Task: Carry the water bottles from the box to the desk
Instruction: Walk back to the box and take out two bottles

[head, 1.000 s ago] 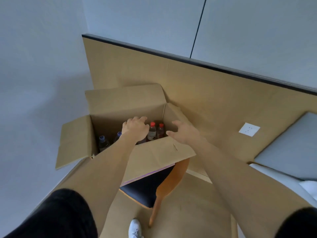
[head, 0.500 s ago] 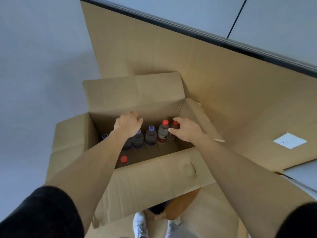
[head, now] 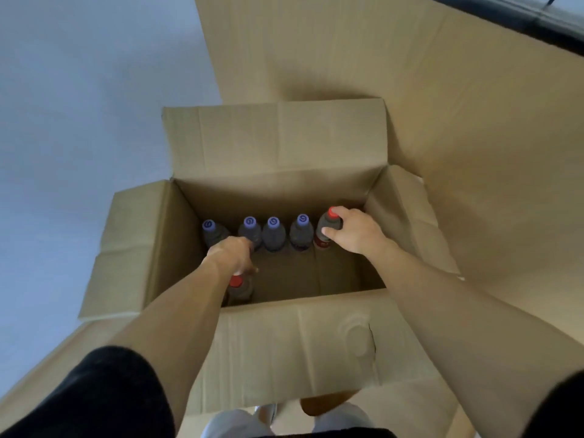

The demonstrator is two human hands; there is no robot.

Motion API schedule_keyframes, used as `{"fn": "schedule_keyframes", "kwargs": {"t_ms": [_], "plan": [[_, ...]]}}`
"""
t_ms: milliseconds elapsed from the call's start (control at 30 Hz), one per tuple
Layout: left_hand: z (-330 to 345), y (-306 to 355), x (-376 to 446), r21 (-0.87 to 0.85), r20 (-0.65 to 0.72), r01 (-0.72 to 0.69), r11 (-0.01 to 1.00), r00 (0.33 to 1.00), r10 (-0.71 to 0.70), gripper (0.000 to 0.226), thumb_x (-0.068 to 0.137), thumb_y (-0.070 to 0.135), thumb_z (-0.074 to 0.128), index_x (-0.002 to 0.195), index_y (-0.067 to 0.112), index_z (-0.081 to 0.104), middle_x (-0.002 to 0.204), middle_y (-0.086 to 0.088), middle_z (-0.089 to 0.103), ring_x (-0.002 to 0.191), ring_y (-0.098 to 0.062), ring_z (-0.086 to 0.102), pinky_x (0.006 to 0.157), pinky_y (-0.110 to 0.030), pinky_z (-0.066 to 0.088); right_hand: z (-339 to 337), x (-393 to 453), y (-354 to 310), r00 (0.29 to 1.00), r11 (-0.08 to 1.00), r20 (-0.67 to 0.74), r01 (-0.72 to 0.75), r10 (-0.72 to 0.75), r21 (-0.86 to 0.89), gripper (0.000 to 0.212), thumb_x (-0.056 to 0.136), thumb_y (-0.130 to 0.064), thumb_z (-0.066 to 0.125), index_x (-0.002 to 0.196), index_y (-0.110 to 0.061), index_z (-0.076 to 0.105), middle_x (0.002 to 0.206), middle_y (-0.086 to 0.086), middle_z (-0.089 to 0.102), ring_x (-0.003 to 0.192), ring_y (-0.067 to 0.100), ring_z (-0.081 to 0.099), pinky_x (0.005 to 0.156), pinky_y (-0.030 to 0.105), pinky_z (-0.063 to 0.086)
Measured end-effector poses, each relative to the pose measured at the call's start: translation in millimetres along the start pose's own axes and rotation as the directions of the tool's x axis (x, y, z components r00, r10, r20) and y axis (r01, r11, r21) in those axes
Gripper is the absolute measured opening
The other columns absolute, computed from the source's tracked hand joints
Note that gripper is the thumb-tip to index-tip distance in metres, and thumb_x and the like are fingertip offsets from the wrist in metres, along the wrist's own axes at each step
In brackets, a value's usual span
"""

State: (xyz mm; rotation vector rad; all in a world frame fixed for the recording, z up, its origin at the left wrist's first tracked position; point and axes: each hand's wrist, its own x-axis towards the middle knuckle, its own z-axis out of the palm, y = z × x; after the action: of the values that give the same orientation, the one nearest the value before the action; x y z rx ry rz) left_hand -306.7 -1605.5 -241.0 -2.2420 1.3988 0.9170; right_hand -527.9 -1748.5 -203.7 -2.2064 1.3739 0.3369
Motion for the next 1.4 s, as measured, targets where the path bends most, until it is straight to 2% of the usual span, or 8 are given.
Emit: {"fn": "schedule_keyframes", "kwargs": {"t_ms": [167, 400, 600, 700, 833, 1067, 1233, 1400], "plan": [[14, 2, 8, 0.042, 0.054, 0.085, 0.996, 0.995, -0.087, 0.058, 0.079, 0.033, 0.080, 0.133, 0.021, 0.061, 0.133, -0.005, 0.064, 0.120, -0.027, 0.063, 0.097, -0.038, 0.054, 6, 21, 10, 1.000, 1.000, 0.026, 0.003, -0.003, -0.003, 0.062, 0.097, -0.050, 0.058, 0.151, -0.025, 0.039, 0.142, 0.011, 0.051, 0.132, 0.035, 0.046, 0.108, 0.047, 0.043], [23, 3, 17, 0.059, 0.152, 0.130, 0.990, 0.979, -0.137, 0.070, 0.076, 0.035, 0.085, 0.138, 0.022, 0.056, 0.136, -0.006, 0.060, 0.121, -0.027, 0.061, 0.095, -0.038, 0.052, 16, 46, 19, 1.000, 1.000, -0.010, 0.005, -0.005, -0.025, 0.069, 0.094, -0.039, 0.065, 0.153, -0.025, 0.032, 0.147, 0.011, 0.043, 0.132, 0.036, 0.046, 0.106, 0.047, 0.045], [31, 5, 28, 0.128, 0.206, 0.096, 0.987, 0.971, -0.121, 0.071, 0.078, 0.031, 0.079, 0.143, 0.025, 0.051, 0.141, -0.006, 0.056, 0.126, -0.028, 0.058, 0.097, -0.039, 0.050, 28, 72, 24, 1.000, 0.993, 0.021, -0.011, 0.014, -0.114, 0.086, 0.088, -0.034, 0.074, 0.158, -0.026, 0.024, 0.156, 0.008, 0.033, 0.138, 0.036, 0.040, 0.111, 0.046, 0.042], [38, 7, 35, 0.170, 0.221, 0.079, 0.982, 0.968, -0.116, 0.062, 0.086, 0.030, 0.071, 0.143, 0.025, 0.049, 0.143, -0.006, 0.054, 0.128, -0.028, 0.056, 0.098, -0.040, 0.049, 36, 84, 22, 0.999, 0.990, 0.042, 0.003, 0.003, -0.139, 0.087, 0.087, -0.030, 0.076, 0.157, -0.025, 0.025, 0.155, 0.009, 0.035, 0.137, 0.036, 0.041, 0.110, 0.045, 0.042], [44, 13, 41, 0.200, 0.174, 0.067, 0.977, 0.979, -0.103, 0.041, 0.097, 0.026, 0.058, 0.137, 0.019, 0.054, 0.139, -0.007, 0.056, 0.124, -0.027, 0.058, 0.094, -0.039, 0.049, 44, 94, 21, 1.000, 0.993, 0.012, 0.006, -0.004, -0.118, 0.068, 0.086, -0.017, 0.075, 0.146, -0.024, 0.042, 0.141, 0.012, 0.048, 0.127, 0.036, 0.051, 0.098, 0.043, 0.049], [35, 35, 52, 0.166, 0.092, 0.042, 0.985, 0.994, -0.058, 0.038, 0.099, 0.028, 0.056, 0.136, 0.018, 0.054, 0.138, -0.008, 0.056, 0.124, -0.027, 0.058, 0.096, -0.039, 0.049, 46, 94, 22, 0.997, 0.990, -0.040, 0.067, -0.073, -0.126, 0.024, 0.092, -0.005, 0.061, 0.112, -0.016, 0.054, 0.111, 0.013, 0.063, 0.104, 0.036, 0.061, 0.082, 0.043, 0.053], [29, 56, 61, 0.122, 0.024, 0.006, 0.993, 1.000, -0.009, 0.032, 0.101, 0.026, 0.052, 0.132, 0.018, 0.057, 0.134, -0.007, 0.059, 0.122, -0.027, 0.059, 0.095, -0.039, 0.049, 53, 77, 25, 0.987, 0.987, -0.071, 0.136, -0.142, -0.082, 0.024, 0.090, -0.014, 0.067, 0.109, -0.013, 0.053, 0.107, 0.014, 0.062, 0.097, 0.036, 0.064, 0.076, 0.039, 0.049], [34, 63, 68, 0.089, 0.014, -0.010, 0.996, 1.000, 0.009, 0.031, 0.102, 0.027, 0.052, 0.131, 0.017, 0.057, 0.134, -0.007, 0.059, 0.122, -0.027, 0.059, 0.095, -0.038, 0.049, 66, 63, 24, 0.983, 0.983, -0.004, 0.182, -0.182, -0.037, 0.026, 0.086, -0.017, 0.072, 0.104, -0.016, 0.053, 0.103, 0.009, 0.061, 0.096, 0.031, 0.062, 0.075, 0.035, 0.046]]}}
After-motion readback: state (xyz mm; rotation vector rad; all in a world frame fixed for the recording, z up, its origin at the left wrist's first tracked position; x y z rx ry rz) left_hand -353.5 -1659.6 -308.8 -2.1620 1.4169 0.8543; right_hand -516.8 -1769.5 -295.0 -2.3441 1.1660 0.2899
